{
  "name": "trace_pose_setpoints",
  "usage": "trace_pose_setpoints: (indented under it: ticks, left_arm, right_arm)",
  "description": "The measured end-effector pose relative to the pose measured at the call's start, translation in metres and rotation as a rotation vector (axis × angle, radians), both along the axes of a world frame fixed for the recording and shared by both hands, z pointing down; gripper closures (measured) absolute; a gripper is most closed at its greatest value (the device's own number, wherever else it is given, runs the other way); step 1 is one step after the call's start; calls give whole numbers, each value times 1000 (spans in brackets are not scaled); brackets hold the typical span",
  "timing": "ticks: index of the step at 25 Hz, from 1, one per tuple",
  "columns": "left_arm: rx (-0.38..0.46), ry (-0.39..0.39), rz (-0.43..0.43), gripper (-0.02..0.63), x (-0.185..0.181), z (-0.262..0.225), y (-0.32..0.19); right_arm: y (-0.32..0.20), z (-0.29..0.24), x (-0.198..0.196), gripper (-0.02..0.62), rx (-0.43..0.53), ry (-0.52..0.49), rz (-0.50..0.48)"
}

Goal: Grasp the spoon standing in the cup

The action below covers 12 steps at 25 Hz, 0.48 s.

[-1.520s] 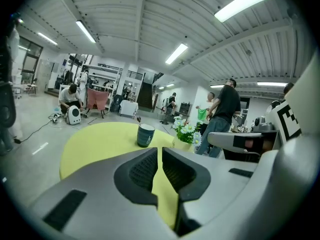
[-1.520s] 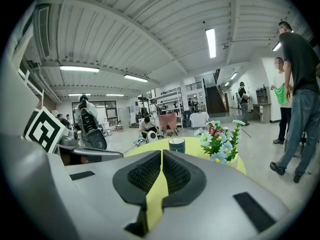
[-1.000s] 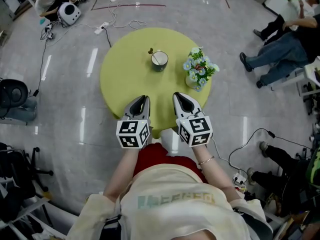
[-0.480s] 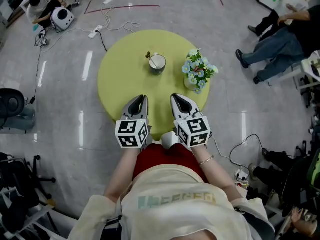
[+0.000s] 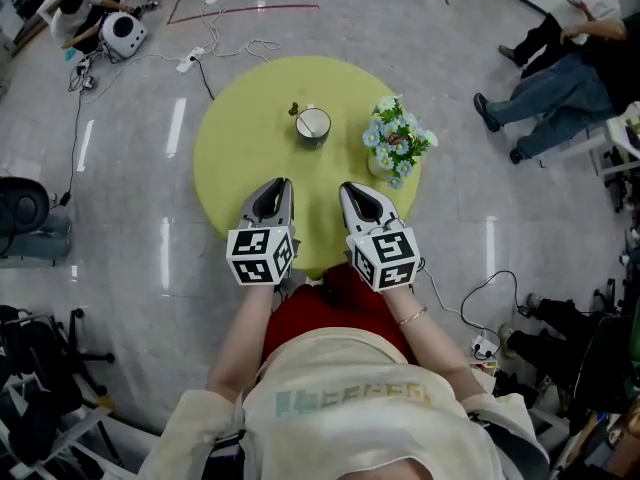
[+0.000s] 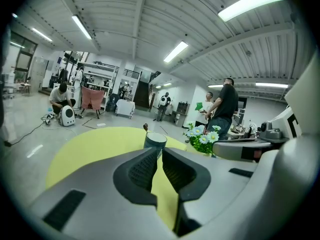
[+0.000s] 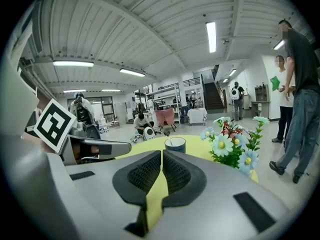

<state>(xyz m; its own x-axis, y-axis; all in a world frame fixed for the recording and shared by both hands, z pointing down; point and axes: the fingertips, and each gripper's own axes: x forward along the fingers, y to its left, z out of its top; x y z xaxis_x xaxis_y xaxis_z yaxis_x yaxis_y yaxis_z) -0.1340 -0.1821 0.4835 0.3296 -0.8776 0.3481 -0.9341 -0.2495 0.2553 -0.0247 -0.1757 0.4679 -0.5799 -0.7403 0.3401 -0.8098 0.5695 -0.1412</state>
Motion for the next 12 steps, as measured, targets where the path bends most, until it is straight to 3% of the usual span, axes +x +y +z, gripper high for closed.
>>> trace_pose_setpoints:
  ticks: [12]
  left_arm:
    - [-9, 10, -2, 563, 2, 1, -45]
  right_arm:
    - [-41, 5, -13, 557, -19, -2, -60]
